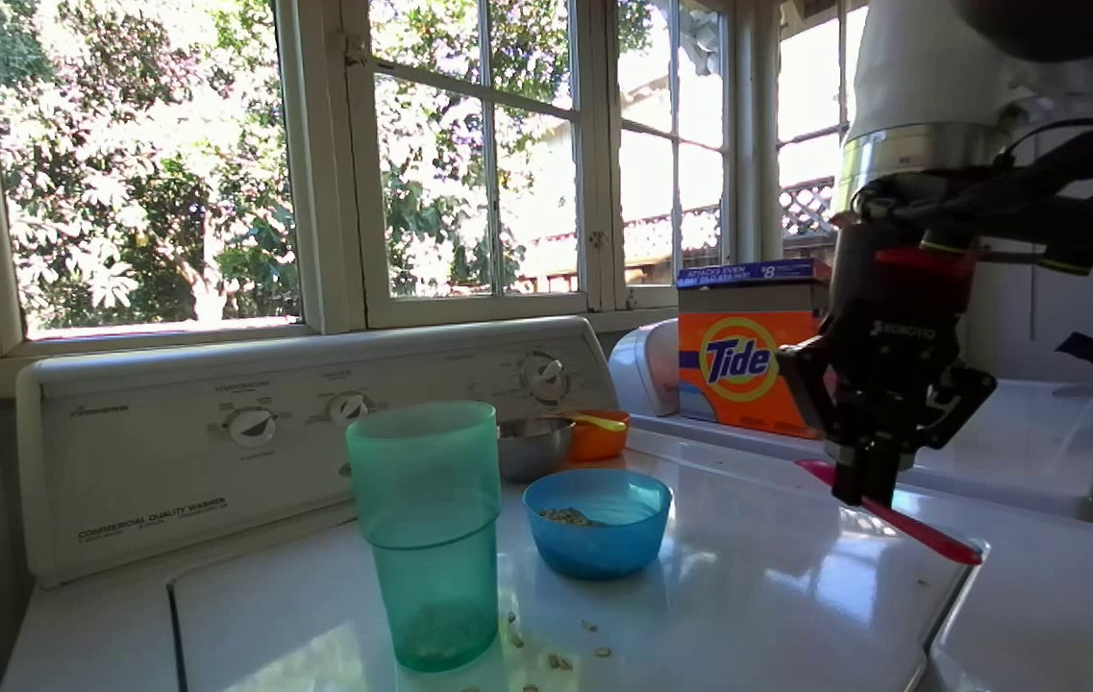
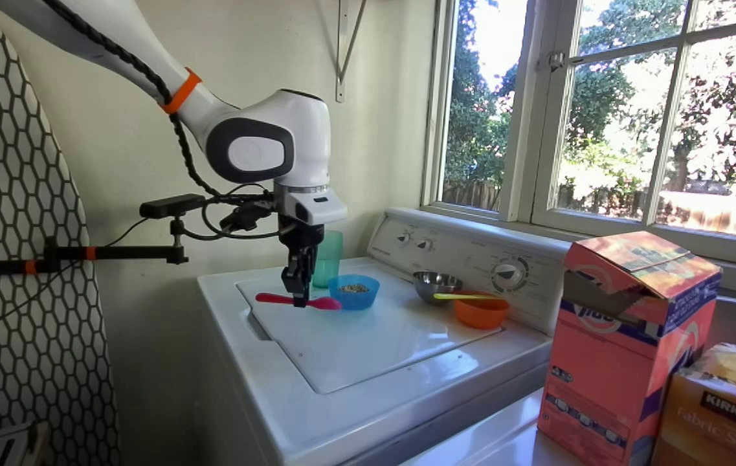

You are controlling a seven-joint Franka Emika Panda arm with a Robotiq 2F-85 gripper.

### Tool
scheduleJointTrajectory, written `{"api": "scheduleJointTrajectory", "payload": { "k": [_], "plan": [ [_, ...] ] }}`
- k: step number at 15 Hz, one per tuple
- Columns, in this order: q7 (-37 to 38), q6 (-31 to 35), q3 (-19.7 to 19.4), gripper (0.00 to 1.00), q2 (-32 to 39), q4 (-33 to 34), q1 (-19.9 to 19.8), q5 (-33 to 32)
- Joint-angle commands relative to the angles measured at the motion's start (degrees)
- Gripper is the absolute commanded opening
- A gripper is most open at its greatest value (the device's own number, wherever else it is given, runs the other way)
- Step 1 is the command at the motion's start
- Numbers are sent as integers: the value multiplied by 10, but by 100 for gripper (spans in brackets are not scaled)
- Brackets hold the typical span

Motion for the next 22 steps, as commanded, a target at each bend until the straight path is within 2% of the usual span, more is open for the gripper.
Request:
{"api": "scheduleJointTrajectory", "payload": {
  "k": [1,4,6,9,10,11,13,17,18,22],
  "plan": [
    [41,50,39,4,-91,-93,12,21],
    [33,56,65,4,-123,-124,30,23],
    [2,46,65,4,-147,-134,45,31],
    [-59,-8,44,4,-153,-103,53,34],
    [-76,-56,37,4,-145,-80,47,28],
    [-39,-3,62,16,-138,-97,36,20],
    [-62,-37,52,16,-141,-83,35,20],
    [-69,-43,49,16,-141,-81,35,20],
    [-70,-43,49,4,-141,-81,35,20],
    [-88,-105,7,4,-109,-6,53,138]
  ]
}}
